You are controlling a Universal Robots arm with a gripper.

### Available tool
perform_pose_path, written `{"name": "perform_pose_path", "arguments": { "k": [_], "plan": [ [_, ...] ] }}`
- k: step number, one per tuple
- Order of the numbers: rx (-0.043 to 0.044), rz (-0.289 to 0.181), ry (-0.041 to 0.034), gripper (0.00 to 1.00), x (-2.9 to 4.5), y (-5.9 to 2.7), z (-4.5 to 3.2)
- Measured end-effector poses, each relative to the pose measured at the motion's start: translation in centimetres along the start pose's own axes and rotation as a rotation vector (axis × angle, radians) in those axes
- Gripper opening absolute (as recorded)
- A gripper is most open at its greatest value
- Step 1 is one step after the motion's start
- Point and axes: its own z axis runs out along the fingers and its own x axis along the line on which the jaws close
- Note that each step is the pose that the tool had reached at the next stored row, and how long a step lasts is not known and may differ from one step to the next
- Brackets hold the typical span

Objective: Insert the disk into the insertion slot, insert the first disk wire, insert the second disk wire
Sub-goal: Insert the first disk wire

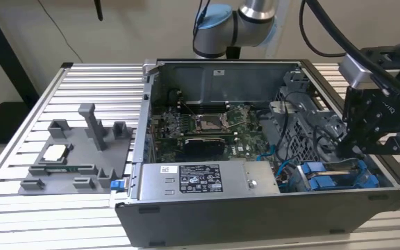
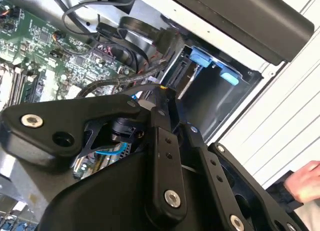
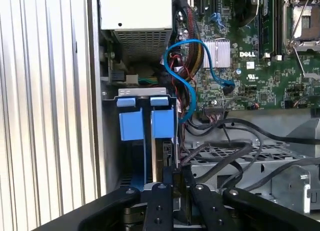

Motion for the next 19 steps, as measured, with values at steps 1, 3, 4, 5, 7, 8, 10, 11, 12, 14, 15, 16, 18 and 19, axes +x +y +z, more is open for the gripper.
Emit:
{"name": "perform_pose_path", "arguments": {
  "k": [1,3,4,5,7,8,10,11,12,14,15,16,18,19],
  "plan": [
    [0.0000,0.000,0.0001,0.19,0.17,-0.01,0.01],
    [0.0001,0.000,0.0001,0.19,0.51,-0.03,0.06],
    [0.0000,0.000,0.0002,0.19,0.64,-0.03,0.09],
    [0.0000,0.000,0.0000,0.19,0.75,-0.04,0.12],
    [0.0000,0.000,-0.0001,0.19,0.86,-0.04,0.18],
    [0.0000,0.000,0.0000,0.19,0.86,-0.04,0.18],
    [0.0000,0.000,0.0002,0.19,0.86,-0.04,0.18],
    [0.0000,0.000,0.0001,0.19,0.86,-0.04,0.20],
    [0.0000,0.000,0.0001,0.19,0.86,-0.05,0.21],
    [0.0000,0.000,0.0000,0.19,0.86,-0.04,0.21],
    [0.0000,0.000,0.0001,0.19,0.86,-0.04,0.21],
    [0.0000,0.000,0.0000,0.19,0.86,-0.04,0.21],
    [0.0000,0.000,0.0001,0.19,0.87,-0.04,0.22],
    [0.0000,0.000,0.0000,0.19,0.87,-0.04,0.23]
  ]
}}
